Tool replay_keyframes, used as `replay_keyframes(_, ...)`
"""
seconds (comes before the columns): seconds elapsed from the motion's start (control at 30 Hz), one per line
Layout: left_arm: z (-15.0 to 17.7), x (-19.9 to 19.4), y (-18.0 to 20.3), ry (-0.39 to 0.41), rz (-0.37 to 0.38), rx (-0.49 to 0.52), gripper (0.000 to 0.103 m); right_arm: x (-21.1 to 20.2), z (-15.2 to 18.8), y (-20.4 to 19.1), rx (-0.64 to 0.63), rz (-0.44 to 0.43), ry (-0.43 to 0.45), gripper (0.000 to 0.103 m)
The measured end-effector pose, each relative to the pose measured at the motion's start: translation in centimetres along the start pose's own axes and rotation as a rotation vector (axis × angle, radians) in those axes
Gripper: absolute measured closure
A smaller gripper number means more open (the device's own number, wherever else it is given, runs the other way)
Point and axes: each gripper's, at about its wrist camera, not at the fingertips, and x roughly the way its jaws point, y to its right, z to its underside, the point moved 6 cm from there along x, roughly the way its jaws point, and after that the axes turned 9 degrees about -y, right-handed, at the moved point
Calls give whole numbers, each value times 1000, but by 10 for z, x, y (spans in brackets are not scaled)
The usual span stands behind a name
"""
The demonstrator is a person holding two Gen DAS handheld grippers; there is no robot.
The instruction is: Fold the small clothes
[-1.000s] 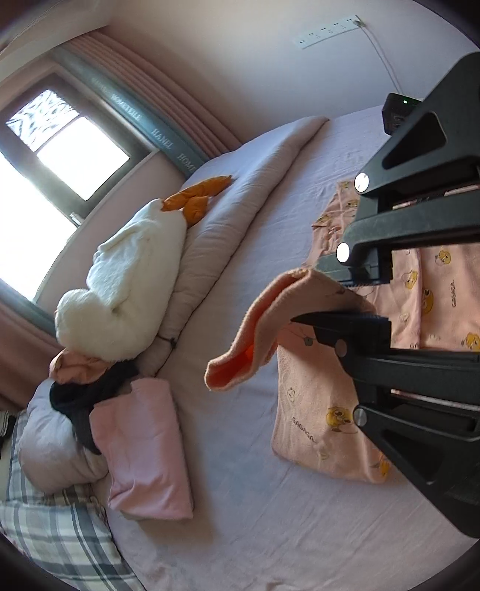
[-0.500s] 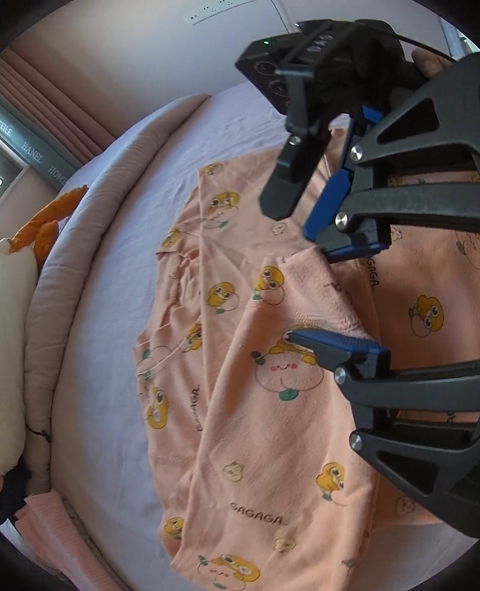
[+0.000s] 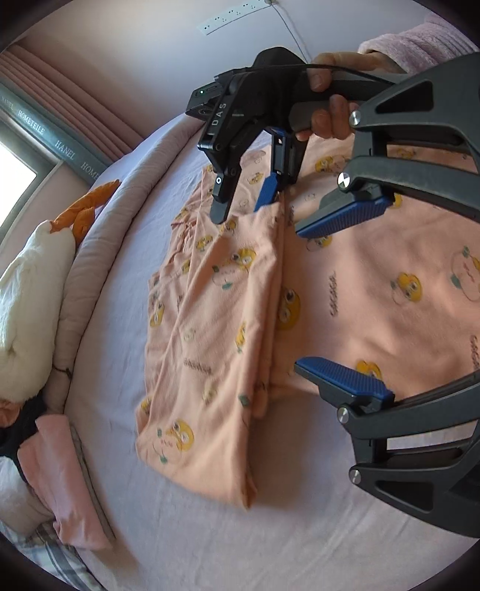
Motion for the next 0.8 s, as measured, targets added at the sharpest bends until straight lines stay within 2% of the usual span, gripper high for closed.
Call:
replay_keyframes(0.1, 17, -17, -20, 9, -9, -48, 37, 3, 2, -8, -34, 30, -1, 42)
replay_keyframes(0.13, 23, -23, -27, 13, -13, -63, 37, 4, 4, -12, -53, 42, 6, 44)
replay_keyframes(0.17, 29, -30, -34, 20, -16, -76, 37, 4, 5, -17, -77, 53, 12, 52)
replay_keyframes(0.2, 35, -35, -40, 26, -19, -90, 37, 6, 6, -21, -100, 66, 15, 56)
replay_keyframes(0.3, 52, -52, -56, 36, -12, -146, 35, 18, 5, -25, -145, 153, -2, 63)
replay_keyframes(0.33, 55, -55, -59, 39, -8, -161, 35, 24, 4, -23, -150, 181, -13, 71)
replay_keyframes(0.37, 59, -59, -63, 43, -12, -171, 35, 29, 3, -21, -154, 207, -20, 85)
replay_keyframes(0.43, 64, -65, -69, 46, -20, -190, 35, 32, 2, -19, -169, 257, -15, 96)
replay_keyframes(0.57, 71, -72, -79, 48, -13, -225, 35, 9, 3, -42, -274, 267, 50, 97)
replay_keyframes(0.7, 74, -73, -78, 50, 1, -233, 35, -37, -8, -69, -356, 269, 147, 97)
replay_keyframes(0.8, 77, -72, -75, 46, 1, -224, 35, -75, -20, -70, -366, 279, 208, 97)
